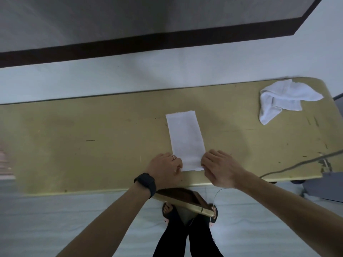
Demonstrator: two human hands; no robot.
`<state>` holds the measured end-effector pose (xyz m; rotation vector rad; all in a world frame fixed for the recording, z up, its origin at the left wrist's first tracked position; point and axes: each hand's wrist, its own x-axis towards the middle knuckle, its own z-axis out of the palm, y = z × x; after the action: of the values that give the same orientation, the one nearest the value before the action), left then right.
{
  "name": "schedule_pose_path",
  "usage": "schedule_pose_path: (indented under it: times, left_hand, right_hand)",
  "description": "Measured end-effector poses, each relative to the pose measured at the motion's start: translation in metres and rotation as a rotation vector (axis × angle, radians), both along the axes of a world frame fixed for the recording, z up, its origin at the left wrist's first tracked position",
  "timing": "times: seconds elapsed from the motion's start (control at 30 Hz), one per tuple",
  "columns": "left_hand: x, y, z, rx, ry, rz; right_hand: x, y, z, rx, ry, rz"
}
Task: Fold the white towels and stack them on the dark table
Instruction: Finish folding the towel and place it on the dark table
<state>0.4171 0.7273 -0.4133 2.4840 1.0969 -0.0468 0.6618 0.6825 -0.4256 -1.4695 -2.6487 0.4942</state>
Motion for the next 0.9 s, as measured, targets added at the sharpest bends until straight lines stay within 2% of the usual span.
schedule_pose_path:
  times: [0.1,0.17,0.27,0.43,0.7,0.9]
  left_hand:
    - [-0.006,0.02,0.022,-0.262,-0.053,0.286]
    - [-0.008,0.04,0.028,-0.404,-0.203,0.482]
    - [-0.002,0.075,0.022,-0.44,-0.347,0.688]
    - [0.016,0.12,0.0,-0.4,-0.391,0.774]
    - [0.026,0.134,-0.019,-0.511,-0.426,0.842]
    - [0.031,0.142,-0.021,-0.52,-0.371,0.83]
  right_hand:
    - [-0.016,0.019,0.018,-0.164,0.211,-0.24]
    - [-0.025,0.038,0.021,-0.231,0.367,-0.412]
    - [-0.036,0.069,0.013,-0.254,0.54,-0.721]
    - [-0.042,0.107,-0.011,-0.292,0.66,-1.093]
    - [-0.041,0.132,-0.022,-0.27,0.591,-1.127]
    - [-0.037,0.133,-0.017,-0.284,0.548,-1.047]
